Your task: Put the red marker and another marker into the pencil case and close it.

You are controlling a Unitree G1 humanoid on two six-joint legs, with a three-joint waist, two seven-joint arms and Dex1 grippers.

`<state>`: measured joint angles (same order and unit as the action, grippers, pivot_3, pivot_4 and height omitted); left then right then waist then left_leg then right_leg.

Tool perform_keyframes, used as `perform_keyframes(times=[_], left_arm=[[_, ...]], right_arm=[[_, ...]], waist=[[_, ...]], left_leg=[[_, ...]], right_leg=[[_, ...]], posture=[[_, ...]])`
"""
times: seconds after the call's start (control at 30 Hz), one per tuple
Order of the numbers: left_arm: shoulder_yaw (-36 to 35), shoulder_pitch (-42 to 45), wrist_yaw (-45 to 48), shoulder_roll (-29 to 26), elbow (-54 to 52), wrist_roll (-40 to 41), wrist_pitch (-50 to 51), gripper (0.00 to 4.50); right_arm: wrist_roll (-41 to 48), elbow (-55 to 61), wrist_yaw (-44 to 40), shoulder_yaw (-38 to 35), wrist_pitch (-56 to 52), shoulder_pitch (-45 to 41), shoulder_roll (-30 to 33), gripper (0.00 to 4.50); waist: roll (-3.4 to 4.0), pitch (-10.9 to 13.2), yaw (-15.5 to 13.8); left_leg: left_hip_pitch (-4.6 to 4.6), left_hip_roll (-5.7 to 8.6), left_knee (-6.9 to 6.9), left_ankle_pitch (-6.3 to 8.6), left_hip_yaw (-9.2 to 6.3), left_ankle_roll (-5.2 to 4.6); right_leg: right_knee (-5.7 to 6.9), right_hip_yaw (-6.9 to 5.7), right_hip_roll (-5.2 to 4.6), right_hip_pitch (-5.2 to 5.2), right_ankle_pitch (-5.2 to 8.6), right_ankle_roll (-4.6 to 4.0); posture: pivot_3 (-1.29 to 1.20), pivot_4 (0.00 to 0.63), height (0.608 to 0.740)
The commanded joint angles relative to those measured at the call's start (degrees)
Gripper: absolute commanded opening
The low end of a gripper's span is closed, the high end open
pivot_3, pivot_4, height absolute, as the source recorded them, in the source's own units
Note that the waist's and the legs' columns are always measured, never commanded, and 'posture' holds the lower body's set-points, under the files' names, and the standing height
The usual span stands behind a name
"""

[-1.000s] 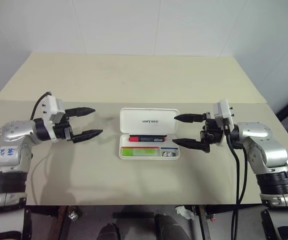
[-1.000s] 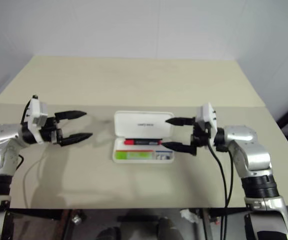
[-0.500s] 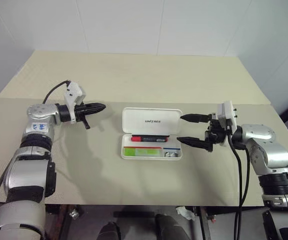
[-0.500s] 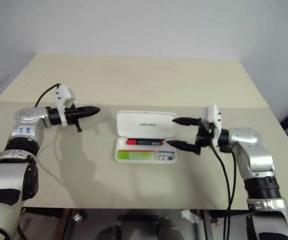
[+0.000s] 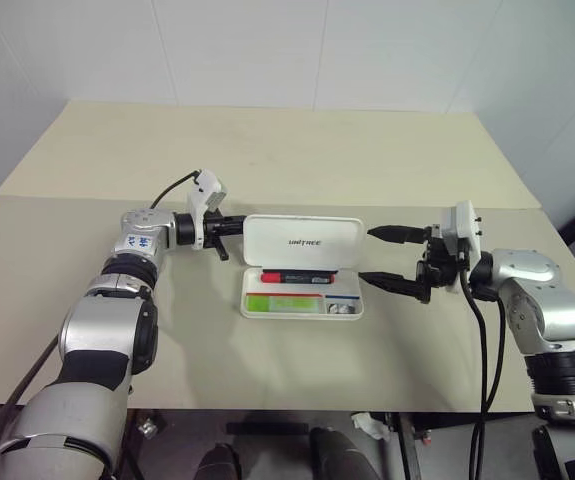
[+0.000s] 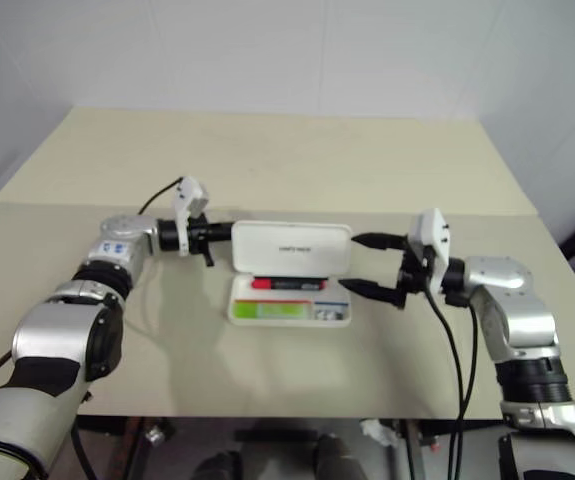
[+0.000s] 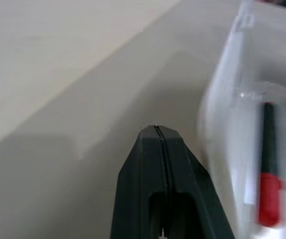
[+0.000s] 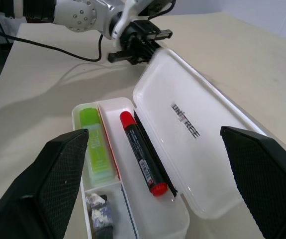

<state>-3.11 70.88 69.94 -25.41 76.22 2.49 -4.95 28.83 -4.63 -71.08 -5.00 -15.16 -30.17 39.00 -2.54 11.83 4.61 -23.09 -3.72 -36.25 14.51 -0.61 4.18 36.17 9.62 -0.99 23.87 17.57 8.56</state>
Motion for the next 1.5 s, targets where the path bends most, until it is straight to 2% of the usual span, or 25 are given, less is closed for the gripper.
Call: perform_keyframes(times=[0.03,0.37,0.5,0.87,1.07,1.3,1.5], left_arm=[[-0.8,2.5,8.4,-0.7,-2.0,1.0,0.1,0.01],[2.6,1.7,21.5,-1.1,-5.7,-0.9,-3.3,0.01],[5.6,0.8,22.5,-0.1,-7.7,-0.4,-4.6,0.01],[20.6,-3.7,22.6,0.5,-14.3,1.2,-13.8,0.01],[24.5,-4.3,22.6,0.3,-12.8,-3.5,-21.8,0.01],[25.6,-4.5,22.6,0.6,-11.3,-4.4,-24.6,0.01],[20.0,-4.1,14.8,1.5,-10.8,-2.3,-25.1,0.01]], right_arm=[[2.7,1.1,-2.3,-3.5,-0.5,0.3,2.8,4.5],[3.8,-13.6,-9.4,-7.1,1.1,-6.0,6.7,4.5],[2.3,-16.2,-10.5,-6.1,2.8,-7.9,6.7,4.5],[1.3,-16.8,-10.3,-5.6,5.0,-7.4,5.3,4.5],[0.7,-16.2,-10.0,-5.6,5.7,-6.0,5.1,4.5],[0.2,-17.0,-9.9,-5.1,6.6,-6.7,4.2,4.5],[-0.3,-17.6,-10.4,-4.9,7.1,-7.5,3.6,4.5]], waist=[[0.02,0.0,0.0],[0.09,0.1,0.2],[0.13,0.1,0.1],[0.21,0.1,0.1],[0.23,0.1,0.2],[0.24,0.1,0.3],[0.25,0.1,0.2]], left_leg=[[0.0,0.0,0.0,0.0,0.0,0.0],[0.01,0.0,-0.16,-0.03,-0.03,0.0],[0.03,0.0,-0.2,-0.04,-0.07,-0.03],[0.02,0.0,-0.38,-0.04,-0.09,-0.03],[0.02,0.0,-0.69,-0.03,-0.09,-0.05],[0.22,0.0,-0.86,-0.03,-0.1,-0.06],[0.25,0.0,-0.85,-0.03,-0.12,-0.07]], right_leg=[[0.0,0.0,0.0,0.0,0.0,0.0],[0.19,0.01,0.01,-0.01,0.0,0.0],[0.3,0.02,0.03,-0.01,0.01,0.01],[0.45,0.04,0.03,-0.01,0.01,0.01],[0.6,0.07,0.05,-0.07,0.01,0.01],[0.74,0.16,0.12,-0.27,0.0,0.02],[0.74,0.16,0.13,-0.31,0.0,0.02]], posture=[[0.0,0.15,0.74],[0.0,0.15,0.74],[0.0,0.15,0.74],[0.0,0.15,0.74],[0.0,0.15,0.74],[0.0,0.15,0.74],[0.0,0.15,0.74]])
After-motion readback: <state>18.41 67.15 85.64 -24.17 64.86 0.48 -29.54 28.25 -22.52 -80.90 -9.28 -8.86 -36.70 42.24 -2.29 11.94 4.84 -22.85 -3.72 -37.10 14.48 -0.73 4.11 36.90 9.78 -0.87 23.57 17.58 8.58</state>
